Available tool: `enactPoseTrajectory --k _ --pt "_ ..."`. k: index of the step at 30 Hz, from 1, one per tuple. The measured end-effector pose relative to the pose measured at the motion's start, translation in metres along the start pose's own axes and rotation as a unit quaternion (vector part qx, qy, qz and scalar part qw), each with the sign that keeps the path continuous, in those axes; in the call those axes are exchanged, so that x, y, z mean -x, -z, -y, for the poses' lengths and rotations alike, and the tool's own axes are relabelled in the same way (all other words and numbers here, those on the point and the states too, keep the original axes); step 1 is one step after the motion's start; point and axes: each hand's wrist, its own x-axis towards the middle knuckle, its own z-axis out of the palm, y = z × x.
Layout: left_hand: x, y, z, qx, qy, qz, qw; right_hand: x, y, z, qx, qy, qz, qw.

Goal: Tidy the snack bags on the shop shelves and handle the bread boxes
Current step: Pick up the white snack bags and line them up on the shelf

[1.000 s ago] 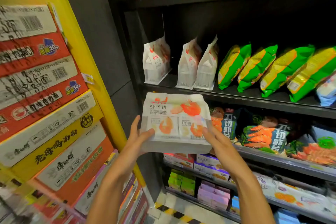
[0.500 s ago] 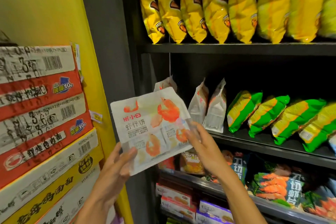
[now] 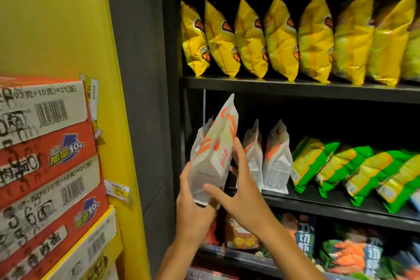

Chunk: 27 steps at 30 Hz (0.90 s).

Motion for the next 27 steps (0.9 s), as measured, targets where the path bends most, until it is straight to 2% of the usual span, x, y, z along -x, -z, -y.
enactPoseTrajectory --k 5,12,15,19,24,27 --pt "-0.023 -0.003 0.024 -0.038 -0.017 0.09 0.995 -0.022 -0.01 -0.03 0.046 -0.007 -0.03 0.998" --pt "-0.039 -0.004 0.056 -0.05 0.032 0.183 0.981 -0.036 -0.014 -0.072 0.131 -0.03 -0.003 0.991" --pt "-0.038 -0.002 0.074 -0.067 0.039 0.229 0.97 -0.029 -0.022 -0.091 0.169 -0.021 -0.047 0.984" --pt "-0.032 -0.003 0.087 -0.127 0.002 0.206 0.97 -0.023 -0.028 -0.105 0.253 0.023 -0.123 0.959" --pt "-0.044 -0.008 0.089 -0.164 -0.027 0.181 0.969 -0.041 -0.024 -0.095 0.285 0.073 -0.166 0.941" --pt "-0.046 -0.007 0.087 -0.167 -0.061 0.187 0.966 -0.053 -0.024 -0.095 0.32 0.073 -0.157 0.931"
